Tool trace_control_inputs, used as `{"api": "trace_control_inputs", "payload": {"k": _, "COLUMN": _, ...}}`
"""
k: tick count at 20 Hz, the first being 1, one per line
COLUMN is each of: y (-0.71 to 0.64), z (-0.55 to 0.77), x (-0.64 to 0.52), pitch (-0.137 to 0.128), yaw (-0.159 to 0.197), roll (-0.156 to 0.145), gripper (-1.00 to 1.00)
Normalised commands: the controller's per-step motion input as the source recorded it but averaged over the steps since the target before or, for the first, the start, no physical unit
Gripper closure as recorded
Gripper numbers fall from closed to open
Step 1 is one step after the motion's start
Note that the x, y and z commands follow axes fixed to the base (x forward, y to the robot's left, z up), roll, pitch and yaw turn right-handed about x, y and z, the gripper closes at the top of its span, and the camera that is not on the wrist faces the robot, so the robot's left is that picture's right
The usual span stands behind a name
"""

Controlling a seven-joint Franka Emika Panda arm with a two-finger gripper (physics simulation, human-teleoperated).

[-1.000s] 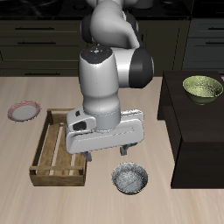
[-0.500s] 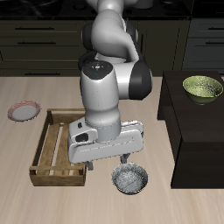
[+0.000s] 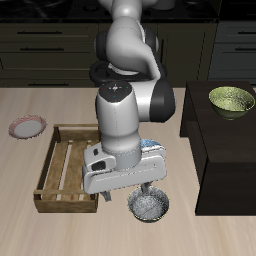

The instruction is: Place the black bowl on the plate

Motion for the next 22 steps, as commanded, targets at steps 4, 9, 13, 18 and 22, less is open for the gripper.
{"api": "trace_control_inputs", "payload": {"k": 4, "y": 0.03, "z": -0.13, "x": 0.02, "pitch": 0.01, "yaw": 0.007, "roll": 0.001, "gripper": -1.0}}
{"api": "trace_control_inputs", "payload": {"k": 9, "y": 0.0, "z": -0.22, "x": 0.05, "pitch": 0.028, "yaw": 0.009, "roll": 0.001, "gripper": -1.0}}
{"api": "trace_control_inputs", "payload": {"k": 13, "y": 0.02, "z": -0.17, "x": 0.01, "pitch": 0.029, "yaw": 0.019, "roll": 0.014, "gripper": -1.0}}
{"api": "trace_control_inputs", "payload": {"k": 18, "y": 0.05, "z": -0.21, "x": 0.0, "pitch": 0.034, "yaw": 0.01, "roll": 0.006, "gripper": -1.0}}
{"api": "trace_control_inputs", "payload": {"k": 22, "y": 0.01, "z": -0.16, "x": -0.02, "pitch": 0.034, "yaw": 0.002, "roll": 0.001, "gripper": -1.0}}
